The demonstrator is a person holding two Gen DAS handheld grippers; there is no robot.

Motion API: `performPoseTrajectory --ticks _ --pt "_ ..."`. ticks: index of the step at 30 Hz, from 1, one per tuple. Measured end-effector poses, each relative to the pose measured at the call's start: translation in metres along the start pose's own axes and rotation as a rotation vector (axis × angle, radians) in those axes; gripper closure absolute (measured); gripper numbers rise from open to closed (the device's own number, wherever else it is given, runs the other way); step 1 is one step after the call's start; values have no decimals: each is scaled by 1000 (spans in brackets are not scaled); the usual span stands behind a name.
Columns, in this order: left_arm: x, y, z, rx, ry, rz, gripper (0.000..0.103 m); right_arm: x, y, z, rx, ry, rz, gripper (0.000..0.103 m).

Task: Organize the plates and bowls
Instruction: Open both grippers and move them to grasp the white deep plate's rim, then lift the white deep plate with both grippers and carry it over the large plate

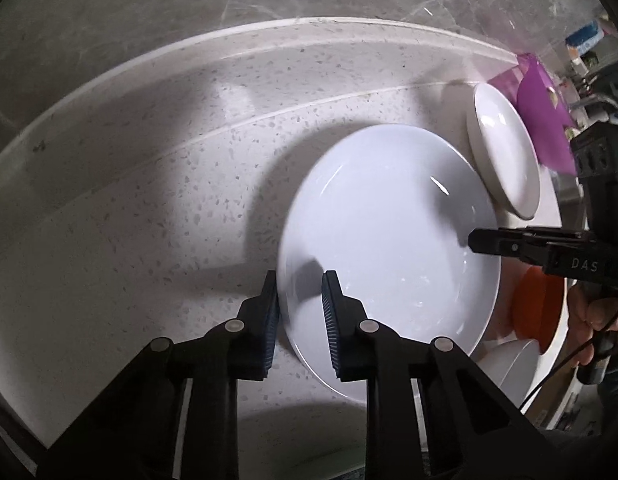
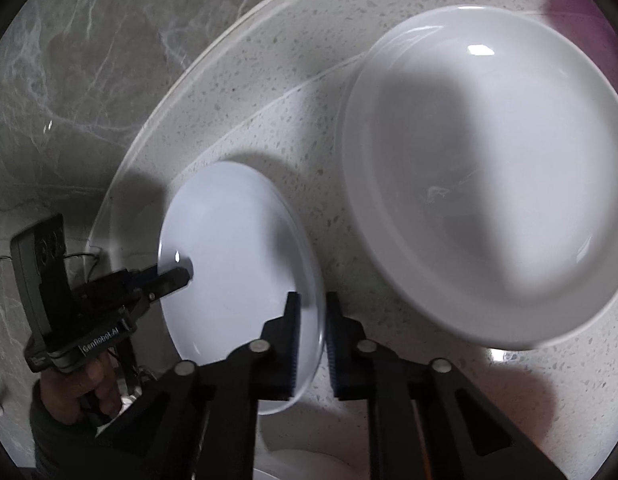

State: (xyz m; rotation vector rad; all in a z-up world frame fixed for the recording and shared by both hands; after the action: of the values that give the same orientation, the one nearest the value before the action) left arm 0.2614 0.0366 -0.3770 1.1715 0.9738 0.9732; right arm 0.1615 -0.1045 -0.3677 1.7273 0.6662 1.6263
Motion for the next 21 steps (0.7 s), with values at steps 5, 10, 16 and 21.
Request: performPoseTrajectory --ticks 5,10,16,21 --pt "-4 0 -2 -2 -10 -1 89 -1 1 4 -25 6 -10 94" --pt "-3 1 -2 -20 -9 8 90 2 0 6 -29 48 -46 94" --pt "-3 9 -5 -26 -5 -1 91 8 4 8 -45 78 -53 94" --pt "-5 26 -8 -30 -3 -6 91 17 10 7 -58 81 -43 94"
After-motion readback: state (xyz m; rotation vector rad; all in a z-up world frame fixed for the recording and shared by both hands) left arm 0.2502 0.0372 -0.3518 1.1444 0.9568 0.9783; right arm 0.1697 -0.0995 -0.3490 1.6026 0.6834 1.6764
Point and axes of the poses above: each gripper's, at about its wrist camera, not at the fingertips, and y roughly against the way its jaws point, x to its left, z to its top, the point moved 10 cm from there along -y, roughly the way its jaws point, and after that the axes turned 9 degrees about z, right-handed, at the moved point
